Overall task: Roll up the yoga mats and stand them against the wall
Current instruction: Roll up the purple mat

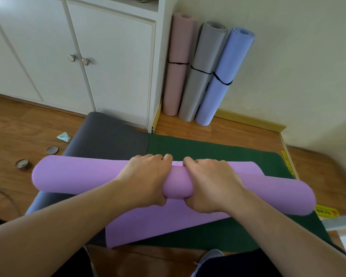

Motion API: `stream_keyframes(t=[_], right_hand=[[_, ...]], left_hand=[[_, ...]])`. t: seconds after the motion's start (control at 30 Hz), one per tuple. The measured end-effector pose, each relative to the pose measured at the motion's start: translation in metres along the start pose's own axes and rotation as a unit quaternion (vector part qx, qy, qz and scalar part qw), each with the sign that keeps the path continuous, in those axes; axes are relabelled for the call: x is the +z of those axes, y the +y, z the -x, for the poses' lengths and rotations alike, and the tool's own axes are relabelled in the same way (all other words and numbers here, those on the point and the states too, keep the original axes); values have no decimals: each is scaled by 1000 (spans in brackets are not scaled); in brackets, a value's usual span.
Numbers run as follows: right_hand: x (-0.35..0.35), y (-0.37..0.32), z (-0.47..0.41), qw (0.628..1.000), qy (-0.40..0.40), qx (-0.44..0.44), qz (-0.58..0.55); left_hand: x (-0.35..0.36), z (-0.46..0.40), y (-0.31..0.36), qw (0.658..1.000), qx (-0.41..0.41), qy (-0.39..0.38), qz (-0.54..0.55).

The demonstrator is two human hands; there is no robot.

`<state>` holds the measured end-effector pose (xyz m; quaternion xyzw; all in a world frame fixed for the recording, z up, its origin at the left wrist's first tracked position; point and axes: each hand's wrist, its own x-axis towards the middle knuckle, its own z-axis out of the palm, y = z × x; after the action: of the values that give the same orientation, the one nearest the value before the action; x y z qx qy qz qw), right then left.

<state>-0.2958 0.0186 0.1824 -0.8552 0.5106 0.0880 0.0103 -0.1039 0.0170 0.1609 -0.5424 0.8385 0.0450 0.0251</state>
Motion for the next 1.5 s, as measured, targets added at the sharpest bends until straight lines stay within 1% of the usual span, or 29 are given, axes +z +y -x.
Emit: stream_keyframes(t=[0.07, 0.17, 0.27, 0.33, 0.43, 0.5, 0.57, 0.63, 0.73, 0.8, 0.9, 0.97, 1.07, 1.13, 1.2, 1.27, 1.33, 1.4, 1.5], right_hand=[[-1, -1, 1, 1000, 20, -6, -1], [-5, -1, 4, 998, 30, -20, 57], [-4, -3, 5, 998, 26, -24, 60], [-3, -2, 2, 998, 30, -20, 49], [-4, 0, 1, 999, 13, -4, 29], [-1, 1, 2, 1000, 16, 0, 14], [1, 2, 3, 999, 32, -8, 16], [-1, 3, 3, 998, 42, -11, 55], [-1, 3, 1, 997, 42, -11, 72], [1, 2, 1, 997, 44, -21, 54], [-1, 2, 2, 999, 22, -13, 32], [-1, 2, 2, 1000, 10, -2, 29], [0, 1, 3, 1000, 14, 2, 21], [-3, 3, 4, 1000, 25, -1, 11], [-7, 4, 3, 999, 24, -9, 34], [-7, 3, 2, 998, 12, -6, 54], [-2, 0, 2, 999, 13, -7, 42], [0, 0, 1, 999, 16, -1, 27], [-2, 2, 1, 1000, 2, 12, 6]], left_hand=[[-5, -2, -6, 999, -10, -22, 29], [-10, -4, -17, 993, -31, -56, 100], [-8, -1, -15, 990, -25, -80, 115], [-6, 2, -10, 996, -12, -55, 75], [1, 2, -3, 1000, 20, 19, 0], [1, 0, -2, 999, 19, 26, -3], [-1, -2, -5, 1000, 5, 6, 28], [-5, -4, -12, 996, -19, -25, 79], [-7, -5, -15, 989, -32, -65, 129], [-4, -1, -10, 991, -23, -71, 111], [4, 2, -3, 999, 12, -4, 31], [6, 0, -1, 999, 22, 24, 4], [4, -3, -2, 1000, 11, 25, 7], [1, -3, -6, 999, -13, 8, 38], [-1, -3, -9, 996, -36, -18, 80], [-2, -3, -9, 994, -40, -37, 90], [0, -1, -7, 995, -29, -44, 81], [4, 1, -7, 998, -9, -29, 57], [9, -1, -5, 1000, 17, 19, 0]])
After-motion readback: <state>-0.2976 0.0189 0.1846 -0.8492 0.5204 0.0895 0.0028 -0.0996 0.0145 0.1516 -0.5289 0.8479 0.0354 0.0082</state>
